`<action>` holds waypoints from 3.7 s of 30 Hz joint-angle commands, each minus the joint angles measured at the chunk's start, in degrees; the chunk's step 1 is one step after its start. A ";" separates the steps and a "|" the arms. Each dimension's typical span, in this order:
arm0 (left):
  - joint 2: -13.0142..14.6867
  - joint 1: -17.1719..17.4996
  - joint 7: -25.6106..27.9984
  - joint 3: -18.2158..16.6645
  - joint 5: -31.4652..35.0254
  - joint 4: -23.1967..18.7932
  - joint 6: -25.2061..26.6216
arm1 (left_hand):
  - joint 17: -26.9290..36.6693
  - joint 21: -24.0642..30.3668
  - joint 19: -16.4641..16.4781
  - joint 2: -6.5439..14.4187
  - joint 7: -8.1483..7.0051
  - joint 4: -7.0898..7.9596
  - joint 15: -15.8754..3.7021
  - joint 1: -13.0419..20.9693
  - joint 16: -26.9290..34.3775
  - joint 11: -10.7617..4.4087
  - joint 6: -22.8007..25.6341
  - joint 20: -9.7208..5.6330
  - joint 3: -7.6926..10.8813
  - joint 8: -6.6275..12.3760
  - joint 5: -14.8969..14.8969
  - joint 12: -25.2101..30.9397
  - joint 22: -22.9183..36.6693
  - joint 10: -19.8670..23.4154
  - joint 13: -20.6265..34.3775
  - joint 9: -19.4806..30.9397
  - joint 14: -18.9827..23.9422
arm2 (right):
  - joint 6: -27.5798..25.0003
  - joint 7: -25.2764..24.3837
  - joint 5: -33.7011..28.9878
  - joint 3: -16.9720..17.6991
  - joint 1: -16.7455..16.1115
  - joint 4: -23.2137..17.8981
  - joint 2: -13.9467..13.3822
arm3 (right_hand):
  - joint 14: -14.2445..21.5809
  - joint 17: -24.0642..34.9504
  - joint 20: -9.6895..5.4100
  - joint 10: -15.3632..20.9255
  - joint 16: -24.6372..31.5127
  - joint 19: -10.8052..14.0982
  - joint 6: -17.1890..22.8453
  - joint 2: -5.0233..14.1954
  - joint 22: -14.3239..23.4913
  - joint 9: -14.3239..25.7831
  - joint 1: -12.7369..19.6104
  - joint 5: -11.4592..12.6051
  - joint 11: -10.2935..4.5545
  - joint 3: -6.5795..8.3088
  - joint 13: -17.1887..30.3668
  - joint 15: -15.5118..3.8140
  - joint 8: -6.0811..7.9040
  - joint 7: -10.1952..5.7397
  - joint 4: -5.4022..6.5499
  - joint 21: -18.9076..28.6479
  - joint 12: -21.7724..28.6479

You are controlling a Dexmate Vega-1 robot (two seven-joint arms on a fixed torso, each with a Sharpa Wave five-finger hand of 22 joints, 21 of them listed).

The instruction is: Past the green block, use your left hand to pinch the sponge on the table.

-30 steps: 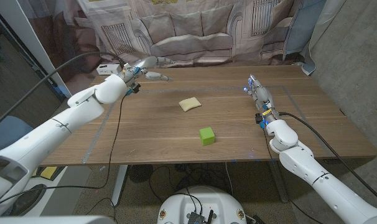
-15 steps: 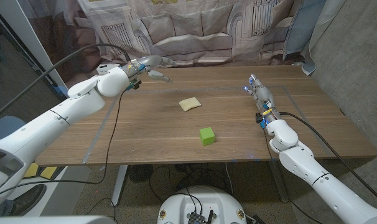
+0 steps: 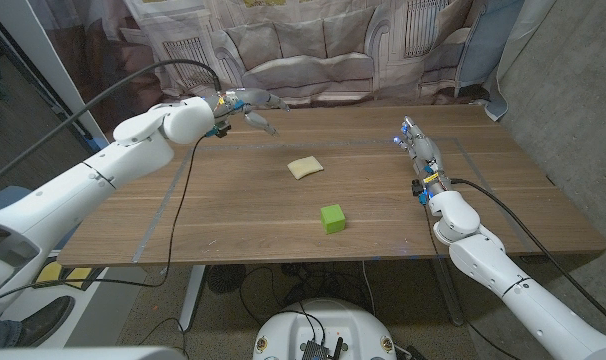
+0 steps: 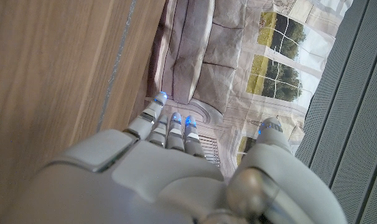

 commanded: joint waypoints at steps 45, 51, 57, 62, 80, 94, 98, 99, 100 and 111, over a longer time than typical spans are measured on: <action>-7.87 -16.33 -18.56 11.73 19.30 7.21 -9.57 | -0.12 -0.32 0.50 1.23 -2.68 0.00 -5.89 5.51 -0.41 -1.37 -2.10 -0.32 -0.73 -0.67 1.65 -1.13 0.06 -1.33 0.10 0.18 -2.22 | -0.02 -4.26 -0.03 0.80 -4.43 -2.53 1.52 | 1.31 -0.05 0.38 1.77 0.13 0.99 1.85 -0.07 0.20 0.13 0.93 0.23 -0.09 -0.05 0.17 -0.32 0.28 0.23 -0.12 -0.11 0.00; -8.79 -17.57 -18.26 12.69 19.67 9.48 -11.70 | -0.11 -0.38 0.31 1.29 -2.44 0.40 -5.63 5.24 -0.51 -1.04 -3.86 -0.41 -1.14 -1.08 1.56 -1.54 0.06 -2.56 0.11 0.19 -3.09 | 0.06 -4.70 -0.19 0.71 -4.55 -2.62 1.86 | 1.39 -0.05 0.40 1.88 0.13 1.02 1.84 -0.06 0.20 0.13 0.95 0.23 -0.14 -0.06 0.17 -0.33 0.23 0.25 -0.12 -0.13 -0.01; -9.31 -18.37 -16.08 14.11 21.90 11.21 -14.54 | -0.10 -0.44 0.07 1.33 -2.57 0.72 -5.29 5.01 -0.51 -1.11 -5.85 -0.34 -1.58 -1.28 1.50 -1.71 0.06 -3.47 0.11 0.20 -3.84 | 0.21 -4.74 -0.44 0.43 -4.20 -2.33 2.22 | 1.41 -0.04 0.42 1.85 0.11 1.05 1.84 -0.01 0.20 0.13 0.95 0.23 -0.11 -0.07 0.17 -0.33 0.19 0.26 -0.09 -0.15 -0.08; -9.68 -18.70 -13.25 14.78 23.63 12.75 -16.60 | -0.10 -0.45 0.03 1.31 -2.54 0.80 -5.35 4.94 -0.50 -1.09 -6.13 -0.50 -1.74 -1.20 1.49 -1.73 0.06 -3.70 0.11 0.20 -4.07 | 0.14 -4.89 -0.56 0.25 -4.05 -2.24 2.45 | 1.37 -0.04 0.43 1.86 0.07 1.08 1.82 0.03 0.20 0.13 0.98 0.23 -0.13 -0.06 0.16 -0.20 0.15 0.27 -0.08 -0.17 -0.11; -12.60 -22.32 -12.34 19.07 25.83 20.17 -22.54 | -0.10 -0.59 -0.62 1.38 -2.04 1.22 -4.72 4.60 -0.51 -0.80 -10.09 -0.57 -2.61 -1.63 1.57 -1.93 0.03 -5.72 0.07 0.17 -5.53 | -0.55 -7.02 -1.39 0.40 -4.73 -2.96 2.98 | 1.38 -0.03 0.51 1.82 -0.01 1.08 1.78 0.09 0.21 0.13 0.99 0.21 -0.25 -0.11 0.16 -0.20 0.02 0.23 -0.05 -0.27 -0.27; -13.40 -22.72 -6.96 20.83 28.26 24.07 -24.66 | -0.11 -0.55 -0.77 1.44 -2.93 1.25 -4.76 4.82 -0.22 -1.87 -10.55 -0.17 -3.08 -0.84 1.64 -1.04 -0.04 -4.42 0.01 0.13 -5.51 | -1.02 -6.45 -1.16 -0.11 -3.43 -1.75 3.32 | 1.30 -0.03 0.57 1.72 -0.09 1.01 1.61 0.12 0.21 0.13 1.03 0.21 -0.17 -0.12 0.16 -0.17 -0.09 0.20 -0.04 -0.34 -0.39; -14.00 -23.19 -5.25 21.59 28.35 26.07 -25.87 | -0.11 -0.32 -0.06 1.66 -3.96 1.21 -4.46 5.14 0.05 -2.37 -9.31 0.16 -3.18 -0.28 1.67 -0.65 -0.07 -3.38 -0.07 0.08 -4.71 | -1.04 -6.37 -0.98 -0.20 -3.24 -1.43 3.46 | 1.28 -0.03 0.59 1.74 -0.11 1.00 1.58 0.12 0.22 0.13 1.03 0.20 -0.23 -0.13 0.16 -0.11 -0.12 0.20 -0.04 -0.35 -0.40; -14.21 -23.32 -4.85 21.82 28.40 26.58 -26.14 | -0.11 -0.33 -0.06 1.69 -4.11 1.21 -4.45 5.16 0.07 -2.33 -9.11 0.19 -3.19 -0.21 1.66 -0.60 -0.07 -3.23 -0.08 0.08 -4.66 | -0.92 -6.31 -0.94 -0.21 -3.20 -1.30 3.50 | 1.30 -0.03 0.60 1.72 -0.10 0.99 1.60 0.13 0.22 0.13 1.03 0.20 -0.22 -0.13 0.16 -0.13 -0.11 0.23 -0.03 -0.36 -0.41; -14.41 -23.43 -4.32 22.02 28.38 27.12 -26.48 | -0.11 -0.32 -0.02 1.72 -4.14 1.22 -4.43 5.18 0.08 -2.33 -9.05 0.19 -3.20 -0.19 1.65 -0.56 -0.07 -3.12 -0.09 0.08 -4.60 | -0.93 -6.25 -0.86 -0.19 -3.19 -1.27 3.48 | 1.28 -0.03 0.61 1.73 -0.11 0.99 1.60 0.13 0.22 0.13 1.03 0.20 -0.21 -0.14 0.16 -0.08 -0.11 0.19 -0.04 -0.36 -0.41; -16.88 -25.25 -1.65 23.85 26.25 32.84 -29.35 | -0.16 -0.19 0.92 1.98 -2.71 1.18 -6.09 5.60 0.52 -1.78 -7.32 -0.75 -3.56 0.30 1.47 0.01 -0.11 -1.22 -0.18 0.04 -2.28 | -1.29 -6.19 -0.54 -0.07 -3.04 -1.22 3.24 | 1.30 -0.03 0.63 1.74 -0.14 0.98 1.62 0.13 0.22 0.13 1.04 0.20 -0.18 -0.16 0.16 -0.09 -0.13 0.17 -0.03 -0.39 -0.45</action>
